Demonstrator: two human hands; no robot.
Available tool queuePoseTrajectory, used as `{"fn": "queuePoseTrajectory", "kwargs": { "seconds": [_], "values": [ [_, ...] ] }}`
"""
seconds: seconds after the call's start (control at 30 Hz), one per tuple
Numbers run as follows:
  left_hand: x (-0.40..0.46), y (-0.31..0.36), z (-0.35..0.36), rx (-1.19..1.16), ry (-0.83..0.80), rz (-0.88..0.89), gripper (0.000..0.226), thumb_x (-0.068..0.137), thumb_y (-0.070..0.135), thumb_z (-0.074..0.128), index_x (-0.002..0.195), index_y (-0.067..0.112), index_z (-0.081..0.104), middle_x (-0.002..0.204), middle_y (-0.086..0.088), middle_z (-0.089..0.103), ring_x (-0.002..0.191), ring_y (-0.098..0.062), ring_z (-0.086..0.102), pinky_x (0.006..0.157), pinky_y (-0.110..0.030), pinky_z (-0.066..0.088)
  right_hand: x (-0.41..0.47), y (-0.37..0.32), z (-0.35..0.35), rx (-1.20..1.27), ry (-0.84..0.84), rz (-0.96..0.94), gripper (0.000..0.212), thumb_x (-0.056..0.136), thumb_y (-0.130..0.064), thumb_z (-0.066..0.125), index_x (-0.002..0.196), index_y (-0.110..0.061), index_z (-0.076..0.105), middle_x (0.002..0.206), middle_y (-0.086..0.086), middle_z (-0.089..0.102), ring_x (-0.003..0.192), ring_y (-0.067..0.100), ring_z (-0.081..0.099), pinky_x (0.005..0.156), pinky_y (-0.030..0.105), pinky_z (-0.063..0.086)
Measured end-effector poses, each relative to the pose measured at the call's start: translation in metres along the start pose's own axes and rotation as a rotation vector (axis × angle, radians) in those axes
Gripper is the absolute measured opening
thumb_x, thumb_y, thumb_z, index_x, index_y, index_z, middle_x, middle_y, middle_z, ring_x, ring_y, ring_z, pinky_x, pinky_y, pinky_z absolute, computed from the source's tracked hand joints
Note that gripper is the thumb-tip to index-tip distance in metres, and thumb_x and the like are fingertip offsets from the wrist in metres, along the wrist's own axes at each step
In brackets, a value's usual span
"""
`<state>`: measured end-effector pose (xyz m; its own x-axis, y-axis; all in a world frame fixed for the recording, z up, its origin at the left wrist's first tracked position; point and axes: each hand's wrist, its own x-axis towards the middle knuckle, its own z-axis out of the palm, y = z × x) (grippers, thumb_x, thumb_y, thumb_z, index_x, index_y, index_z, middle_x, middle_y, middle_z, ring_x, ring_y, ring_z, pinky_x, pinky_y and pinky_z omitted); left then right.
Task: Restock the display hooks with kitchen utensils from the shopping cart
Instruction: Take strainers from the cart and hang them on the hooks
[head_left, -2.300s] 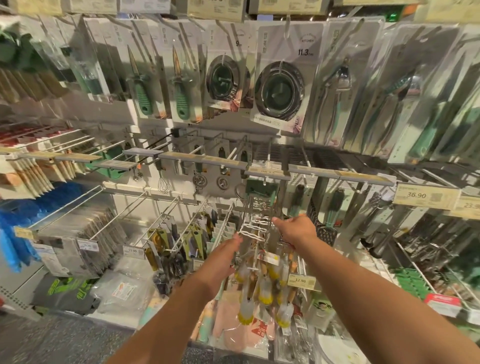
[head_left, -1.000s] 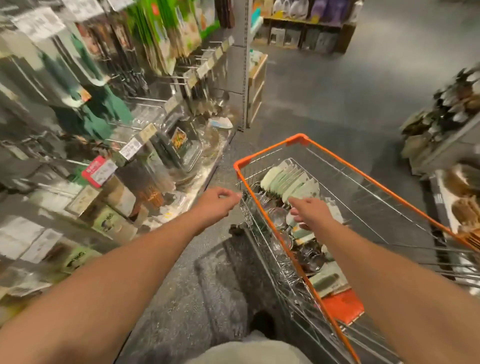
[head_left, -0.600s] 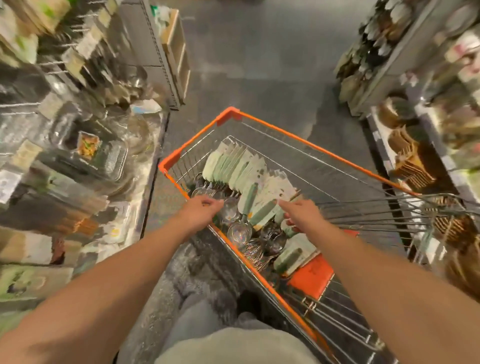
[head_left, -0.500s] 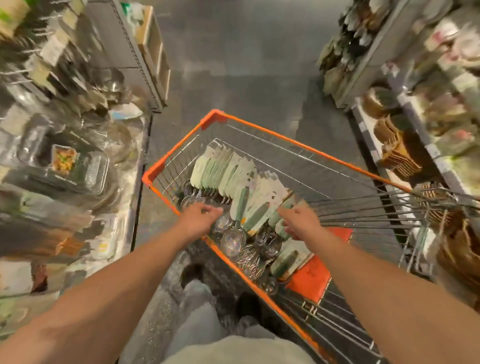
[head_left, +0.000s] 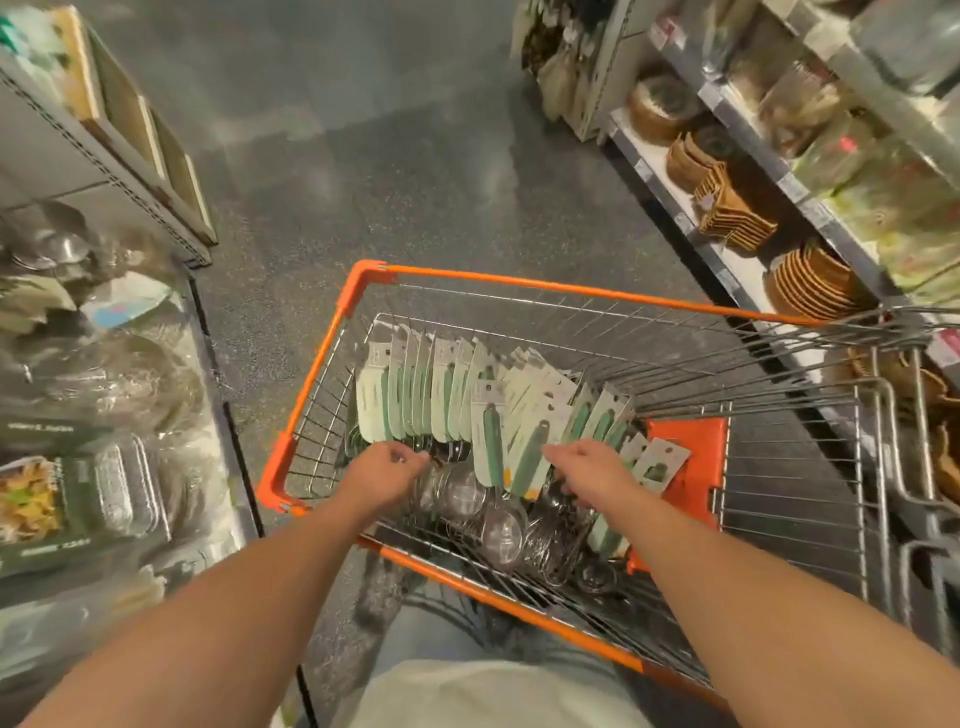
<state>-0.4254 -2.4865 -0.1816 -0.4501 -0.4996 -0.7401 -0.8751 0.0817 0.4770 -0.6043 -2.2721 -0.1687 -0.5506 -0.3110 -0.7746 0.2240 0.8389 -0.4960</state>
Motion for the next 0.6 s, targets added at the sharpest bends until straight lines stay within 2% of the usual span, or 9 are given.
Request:
{"fn": "queuePoseTrajectory", "kwargs": {
  "seconds": [0.07,0.13,0.2,0.23,0.3,0.33,0.47,0.53,0.6],
  "values": [
    [0.014,-0.002,-0.008,-0.024,-0.018,-0.023,0.027,0.099,0.047,0.062,0.099,0.02,0.064,0.096,-0.005,0.067,0.09,-0.029,0.068,0.097,-0.051,0.057,0.003,-0.01,0.015,-0.033,-0.052,0.022,0.049,0.102,-0.048,0.057,0.112,-0.001,0.067,0.096,0.006,0.062,0.081,0.022,0.058,0.071,0.029,0.051],
    [0.028,-0.001,-0.013,-0.073,-0.046,-0.024,0.026,0.1,0.042,0.063,0.102,0.016,0.064,0.093,-0.003,0.067,0.088,-0.025,0.066,0.102,-0.055,0.054,0.013,-0.016,0.03,-0.037,-0.091,0.044,0.045,0.099,-0.056,0.057,0.112,-0.014,0.063,0.111,0.002,0.064,0.094,0.021,0.063,0.085,0.038,0.058],
    [0.037,0.004,-0.016,-0.103,-0.071,-0.024,0.029,0.1,0.042,0.064,0.11,0.015,0.064,0.094,-0.004,0.069,0.083,-0.018,0.064,0.104,-0.057,0.052,0.021,-0.022,0.041,-0.043,-0.115,0.063,0.061,0.093,-0.067,0.057,0.13,-0.017,0.057,0.128,0.0,0.059,0.111,0.023,0.061,0.1,0.045,0.055],
    [0.043,0.006,-0.016,-0.108,-0.08,-0.025,0.032,0.099,0.043,0.065,0.115,0.015,0.063,0.102,-0.009,0.072,0.091,-0.022,0.068,0.105,-0.056,0.052,0.028,-0.024,0.045,-0.039,-0.116,0.078,0.07,0.091,-0.07,0.058,0.139,-0.019,0.053,0.135,0.001,0.057,0.115,0.023,0.06,0.102,0.046,0.054],
    [0.052,0.011,-0.015,-0.148,-0.085,-0.055,0.037,0.098,0.043,0.067,0.122,0.015,0.063,0.121,-0.018,0.07,0.113,-0.039,0.067,0.108,-0.058,0.049,0.037,-0.032,0.055,-0.005,-0.115,0.105,0.076,0.092,-0.068,0.059,0.149,-0.019,0.045,0.146,0.005,0.051,0.124,0.026,0.057,0.106,0.047,0.051],
    [0.055,0.013,-0.013,-0.182,-0.085,-0.068,0.038,0.098,0.041,0.067,0.124,0.014,0.063,0.125,-0.019,0.068,0.117,-0.04,0.065,0.108,-0.058,0.049,0.04,-0.034,0.059,0.014,-0.115,0.113,0.075,0.094,-0.065,0.059,0.15,-0.019,0.043,0.149,0.006,0.048,0.128,0.026,0.054,0.107,0.045,0.048],
    [0.073,0.017,-0.001,-0.281,-0.148,-0.052,0.043,0.099,0.045,0.063,0.128,0.013,0.065,0.121,-0.006,0.07,0.113,-0.027,0.066,0.109,-0.053,0.049,0.059,-0.034,0.08,0.01,-0.082,0.107,0.063,0.102,-0.056,0.052,0.148,-0.014,0.043,0.138,0.007,0.054,0.118,0.023,0.053,0.095,0.033,0.041],
    [0.082,0.02,0.005,-0.342,-0.178,-0.056,0.044,0.1,0.047,0.061,0.131,0.015,0.064,0.124,-0.004,0.071,0.117,-0.026,0.065,0.112,-0.052,0.047,0.068,-0.029,0.088,-0.003,-0.062,0.109,0.056,0.107,-0.049,0.046,0.148,-0.01,0.043,0.132,0.009,0.058,0.117,0.028,0.057,0.1,0.036,0.044],
    [0.089,0.022,0.01,-0.381,-0.155,-0.072,0.048,0.101,0.047,0.06,0.139,0.017,0.059,0.137,-0.005,0.065,0.127,-0.026,0.059,0.117,-0.052,0.041,0.076,-0.022,0.096,0.013,-0.06,0.149,0.062,0.108,-0.046,0.043,0.156,-0.008,0.034,0.15,0.013,0.049,0.136,0.031,0.049,0.113,0.039,0.038]
  ]
}}
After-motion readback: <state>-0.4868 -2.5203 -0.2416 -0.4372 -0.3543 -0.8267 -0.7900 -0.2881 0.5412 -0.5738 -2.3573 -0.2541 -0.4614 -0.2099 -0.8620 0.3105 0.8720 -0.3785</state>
